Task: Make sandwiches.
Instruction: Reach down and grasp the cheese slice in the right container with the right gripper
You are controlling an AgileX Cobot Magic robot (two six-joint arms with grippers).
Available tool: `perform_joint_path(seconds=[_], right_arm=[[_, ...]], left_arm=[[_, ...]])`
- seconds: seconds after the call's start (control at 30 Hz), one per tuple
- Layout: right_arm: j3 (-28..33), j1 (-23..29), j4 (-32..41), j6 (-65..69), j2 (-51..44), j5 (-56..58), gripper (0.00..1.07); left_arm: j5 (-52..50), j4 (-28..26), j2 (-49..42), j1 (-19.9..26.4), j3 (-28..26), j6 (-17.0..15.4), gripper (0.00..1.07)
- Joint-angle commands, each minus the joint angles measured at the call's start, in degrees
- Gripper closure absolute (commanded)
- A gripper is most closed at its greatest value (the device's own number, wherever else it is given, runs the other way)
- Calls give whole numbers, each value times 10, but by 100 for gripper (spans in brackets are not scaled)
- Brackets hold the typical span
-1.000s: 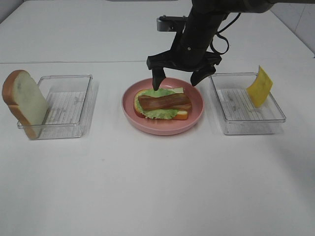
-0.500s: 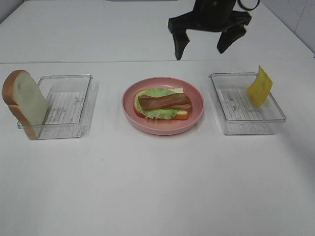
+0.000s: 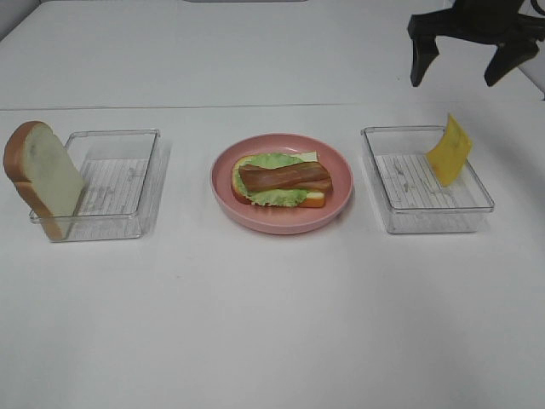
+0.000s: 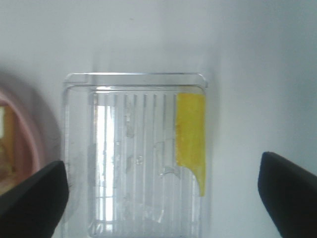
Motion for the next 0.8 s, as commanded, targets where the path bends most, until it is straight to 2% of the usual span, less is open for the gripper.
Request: perform_joint_path(seconds=[0.03, 0.47, 0.8], right_arm=[[-3, -36, 9, -17, 30, 14, 9], [-3, -41, 41, -25, 83, 5, 10], [-3, -41, 39, -30, 91, 6, 19]], left_arm=[[-9, -3, -11, -1, 0, -5, 6], [-9, -3, -11, -1, 0, -5, 6], [-9, -3, -11, -1, 0, -5, 6]])
